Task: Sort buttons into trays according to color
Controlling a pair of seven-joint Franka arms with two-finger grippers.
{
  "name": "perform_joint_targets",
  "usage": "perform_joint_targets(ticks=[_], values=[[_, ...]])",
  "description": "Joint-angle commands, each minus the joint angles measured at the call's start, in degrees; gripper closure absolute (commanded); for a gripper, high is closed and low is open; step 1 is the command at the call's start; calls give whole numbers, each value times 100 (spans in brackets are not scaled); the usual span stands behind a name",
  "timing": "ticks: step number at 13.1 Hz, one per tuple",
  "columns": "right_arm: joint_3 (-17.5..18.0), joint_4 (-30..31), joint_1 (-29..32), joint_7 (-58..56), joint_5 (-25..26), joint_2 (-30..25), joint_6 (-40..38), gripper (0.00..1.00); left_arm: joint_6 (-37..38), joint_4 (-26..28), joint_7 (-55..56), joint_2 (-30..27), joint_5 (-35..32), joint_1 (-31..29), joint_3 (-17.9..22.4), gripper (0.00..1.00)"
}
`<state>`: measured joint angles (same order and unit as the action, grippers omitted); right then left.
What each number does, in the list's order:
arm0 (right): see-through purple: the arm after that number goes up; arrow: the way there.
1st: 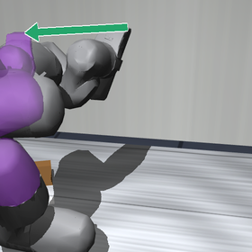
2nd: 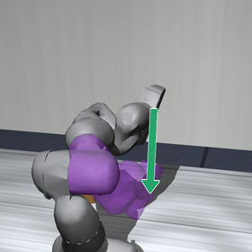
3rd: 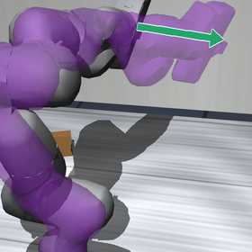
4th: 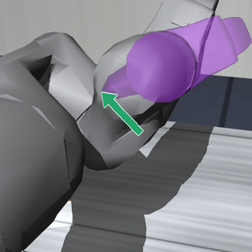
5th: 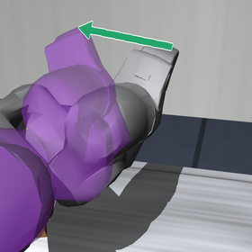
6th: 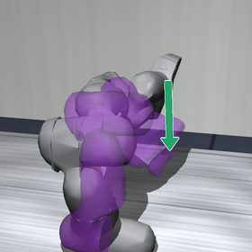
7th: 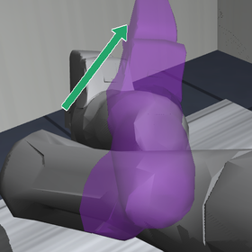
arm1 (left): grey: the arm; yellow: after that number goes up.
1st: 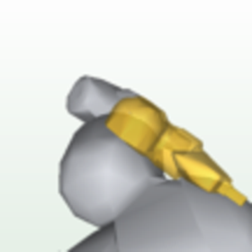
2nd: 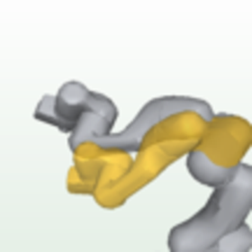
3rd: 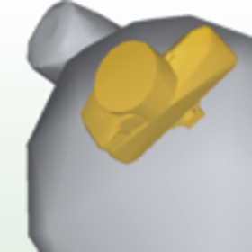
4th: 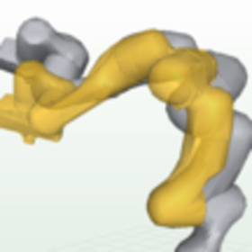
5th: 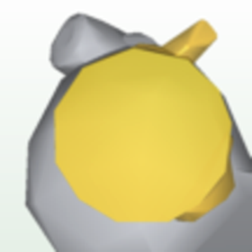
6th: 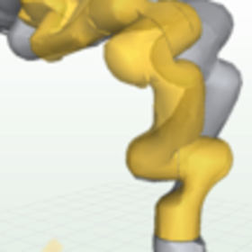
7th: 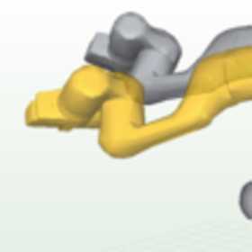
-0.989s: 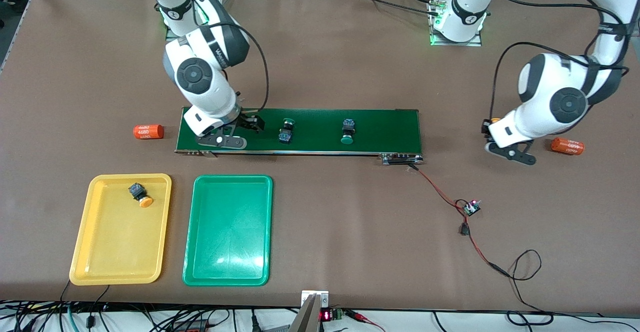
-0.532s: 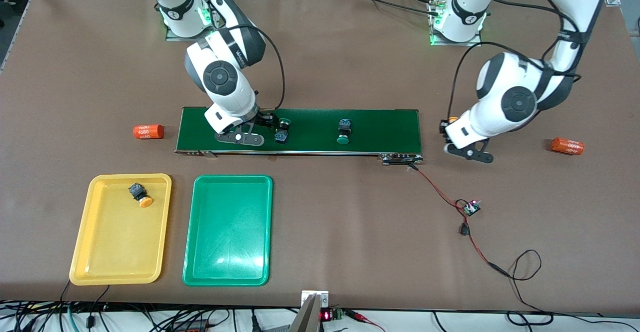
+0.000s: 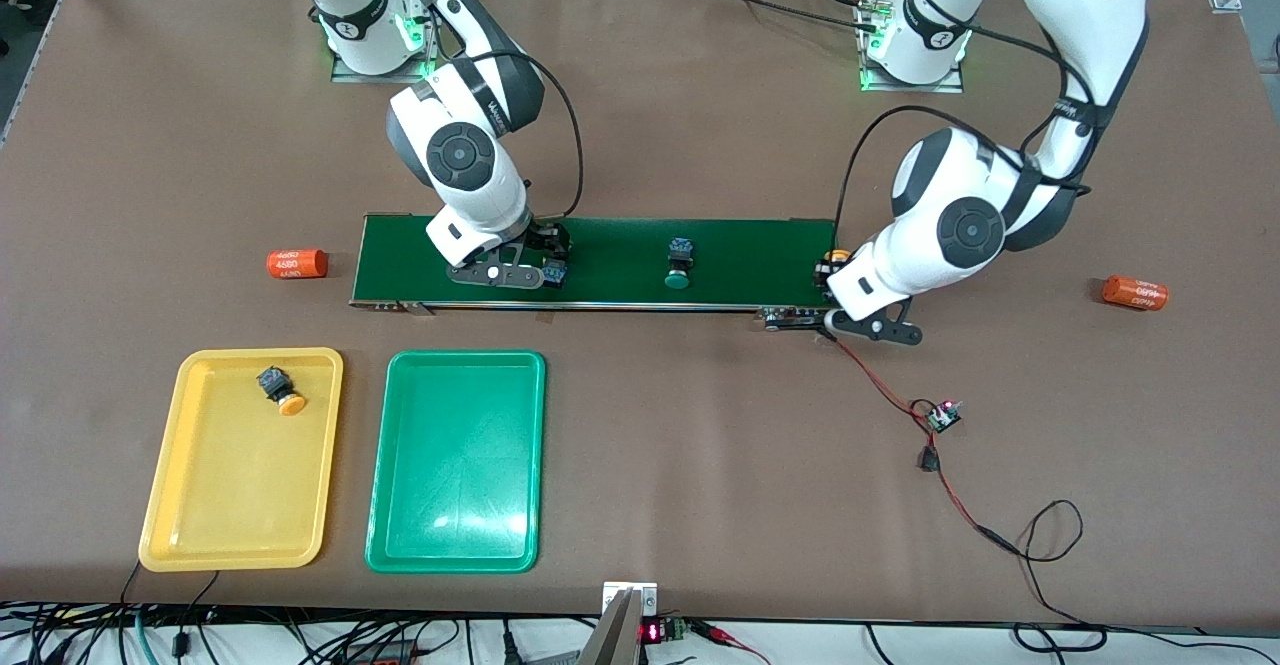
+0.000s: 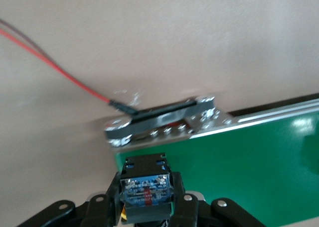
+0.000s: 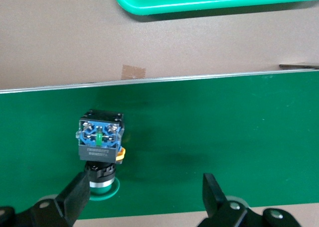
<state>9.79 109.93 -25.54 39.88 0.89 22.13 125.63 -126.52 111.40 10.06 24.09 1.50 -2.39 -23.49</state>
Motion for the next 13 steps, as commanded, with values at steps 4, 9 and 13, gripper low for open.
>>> perform_joint_targets(ticks=[4, 9, 13], values=[[-21, -112, -92, 47, -1, 195, 215, 0, -57, -101, 57, 236, 158, 107, 47, 100], [-21, -138, -83, 38, 17, 274, 357, 0, -39, 171, 49, 52, 158, 99, 47, 100], [-21, -147, -75, 29, 156, 380, 392, 0, 13, 172, -30, 0, 149, 107, 29, 0]])
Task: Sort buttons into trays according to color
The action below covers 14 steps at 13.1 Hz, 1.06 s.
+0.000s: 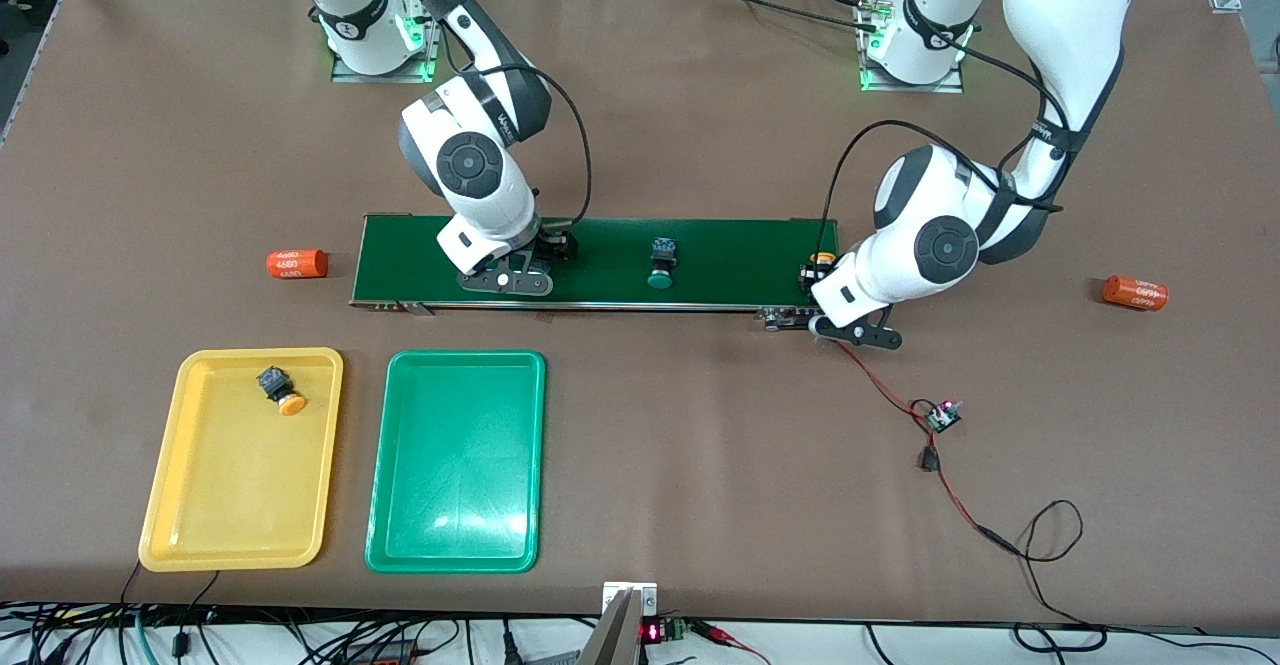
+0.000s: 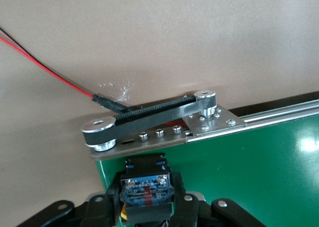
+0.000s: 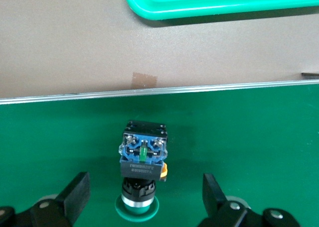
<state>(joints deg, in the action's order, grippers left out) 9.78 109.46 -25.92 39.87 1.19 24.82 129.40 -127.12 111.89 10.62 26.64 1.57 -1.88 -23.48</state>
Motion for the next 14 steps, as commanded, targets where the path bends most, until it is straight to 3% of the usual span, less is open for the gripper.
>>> perform_joint_targets(ticks=[1, 4, 6, 7, 12, 14], values=[[-28, -100, -18, 21, 188, 128, 15, 0, 108, 123, -86, -413, 142, 56, 10, 0], [-37, -91, 52, -14, 328, 189, 15, 0, 363, 105, -113, -914, 142, -49, 10, 0], [-37, -91, 104, -93, 347, 207, 6, 5, 398, 114, -113, -1064, 142, -609, 19, 0], [-46, -91, 113, -111, 347, 207, 15, 11, 590, 88, -113, -1082, 134, -890, 19, 0], [-46, -100, 157, -137, 338, 207, 6, 59, 689, 53, -885, -723, 37, -2612, 27, 0], [-63, -109, 157, -338, 338, 198, 6, 68, 680, 35, -1034, -590, -42, -3045, 54, 0]])
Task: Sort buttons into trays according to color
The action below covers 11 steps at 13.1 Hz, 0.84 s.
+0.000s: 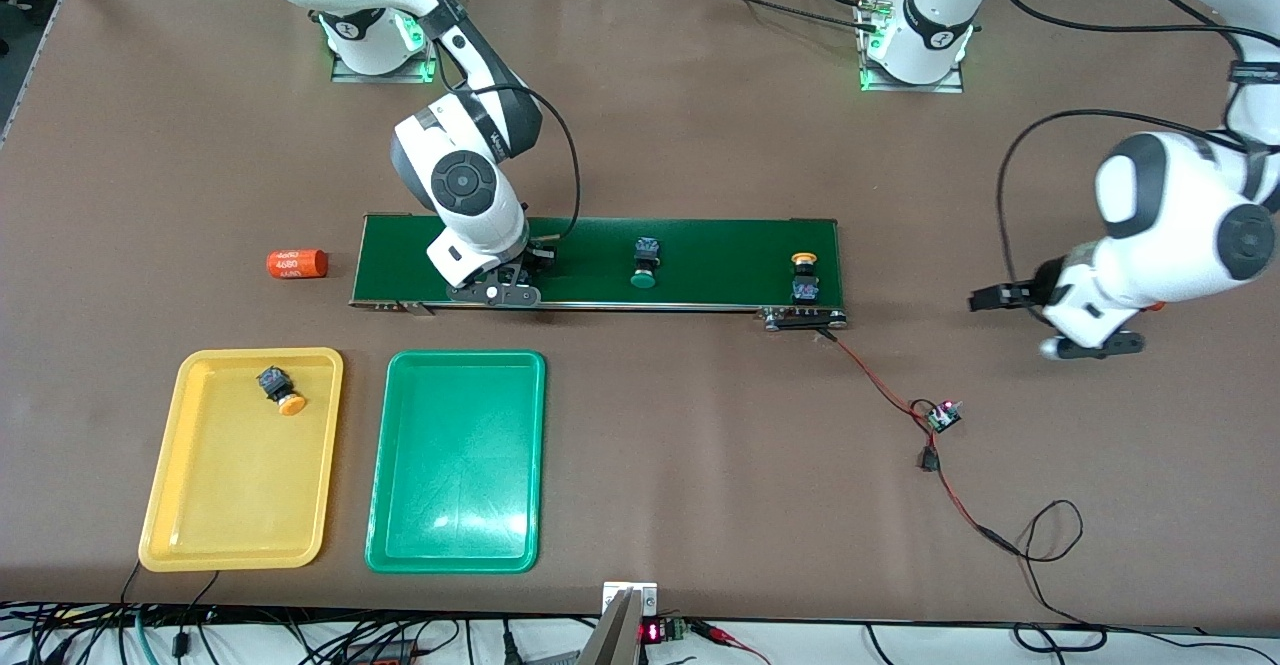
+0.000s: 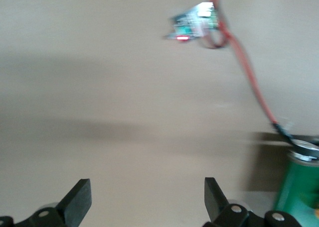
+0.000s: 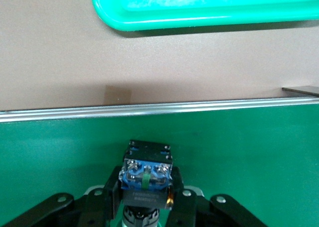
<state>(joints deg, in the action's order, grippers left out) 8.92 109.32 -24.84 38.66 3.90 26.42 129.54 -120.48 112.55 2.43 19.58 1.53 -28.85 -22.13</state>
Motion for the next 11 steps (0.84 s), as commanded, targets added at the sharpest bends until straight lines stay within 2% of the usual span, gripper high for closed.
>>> perform_joint_targets(ticks=[1, 3, 4, 6, 9, 11], values=[[4, -156, 67, -410, 67, -14, -103, 68, -2, -40, -286, 177, -299, -532, -72, 0], [-4, -392, 128, -762, 32, -154, -620, 68, -11, -241, -610, 396, -1142, -936, -63, 0], [-5, -542, 137, -920, 32, -172, -858, 68, -11, -382, -1108, 528, -1294, -1138, -63, 0], [-109, -788, 120, -1306, 58, -199, -1053, 68, 6, -654, -2284, 827, -1295, -1403, -63, 0], [-277, -1017, 216, -2185, 102, -120, -1018, 68, -2, -787, -3815, 994, -1322, -1693, -63, 0], [-295, -1079, 400, -2485, 538, 38, -948, 67, -11, -893, -5079, 1100, -1330, -1808, -63, 0]])
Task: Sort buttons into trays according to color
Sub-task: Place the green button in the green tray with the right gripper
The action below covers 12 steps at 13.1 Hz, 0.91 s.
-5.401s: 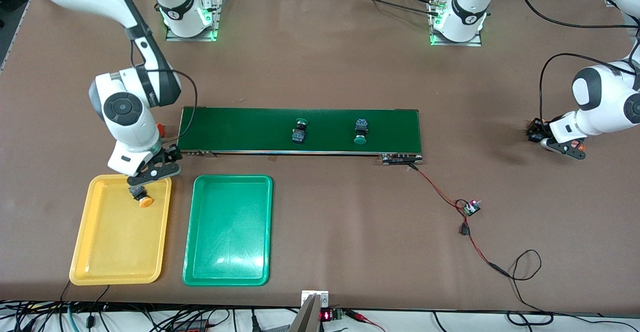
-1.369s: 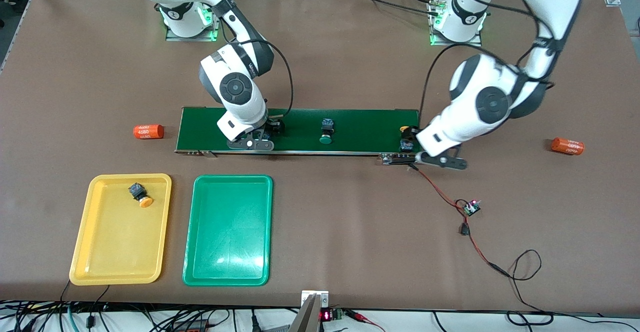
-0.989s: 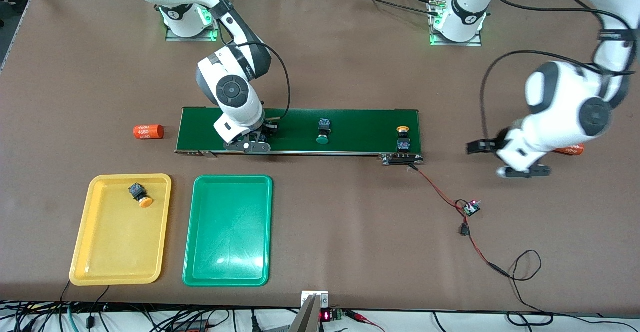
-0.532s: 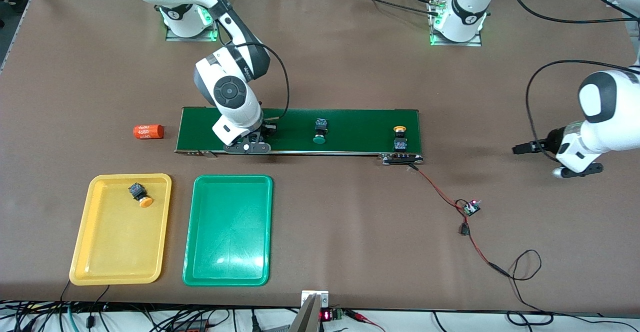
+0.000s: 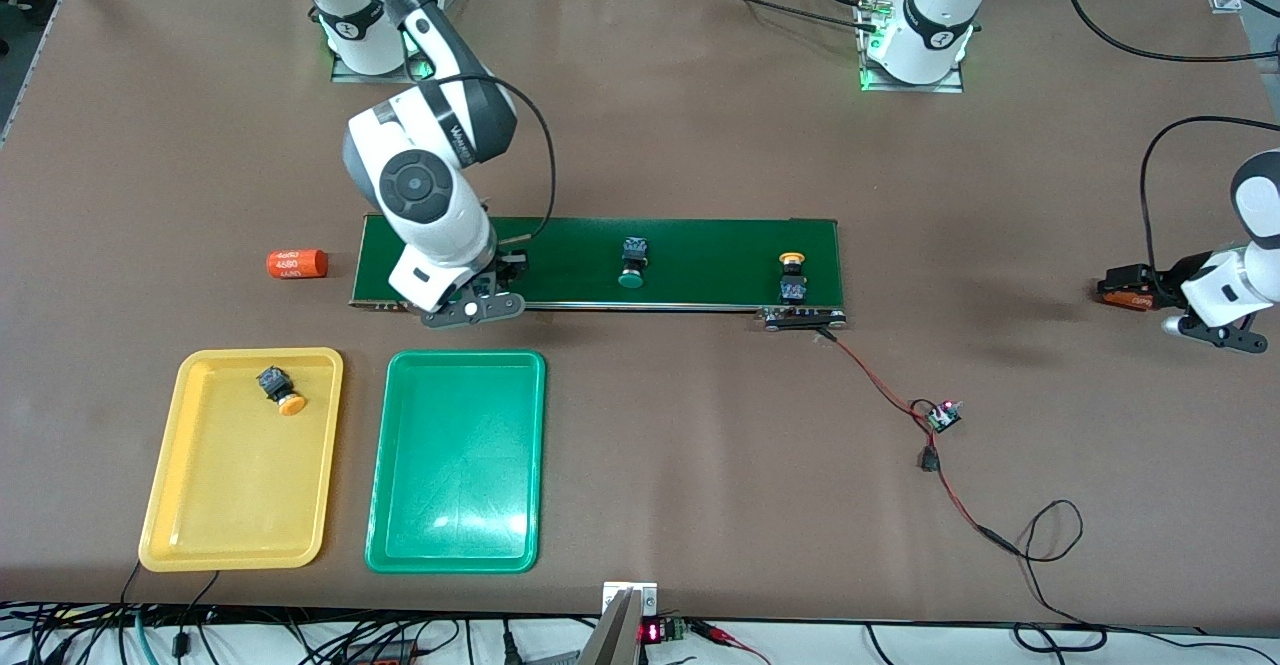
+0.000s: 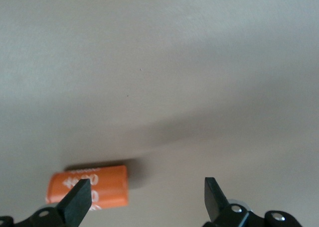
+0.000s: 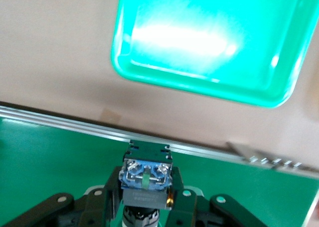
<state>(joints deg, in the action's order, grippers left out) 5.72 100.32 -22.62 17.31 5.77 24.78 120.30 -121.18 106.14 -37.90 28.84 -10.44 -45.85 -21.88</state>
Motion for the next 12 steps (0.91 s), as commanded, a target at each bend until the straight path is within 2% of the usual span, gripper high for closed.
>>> perform_joint_targets(ticks=[1, 3, 6, 12], values=[[25, -179, 231, -438, 703, 273, 80, 67, 51, -252, -2062, 201, -133, -178, -89, 0], [25, -162, 397, -561, 1310, 413, 510, 67, -45, -252, -3891, 201, -133, -170, -89, 0], [25, -126, 670, -964, 1558, 721, 1090, 67, -55, -243, -5828, 210, -124, -179, -98, 0], [16, -153, 847, -1019, 2042, 1240, 2190, 67, -107, -199, -7492, 315, -133, -345, -89, 0]])
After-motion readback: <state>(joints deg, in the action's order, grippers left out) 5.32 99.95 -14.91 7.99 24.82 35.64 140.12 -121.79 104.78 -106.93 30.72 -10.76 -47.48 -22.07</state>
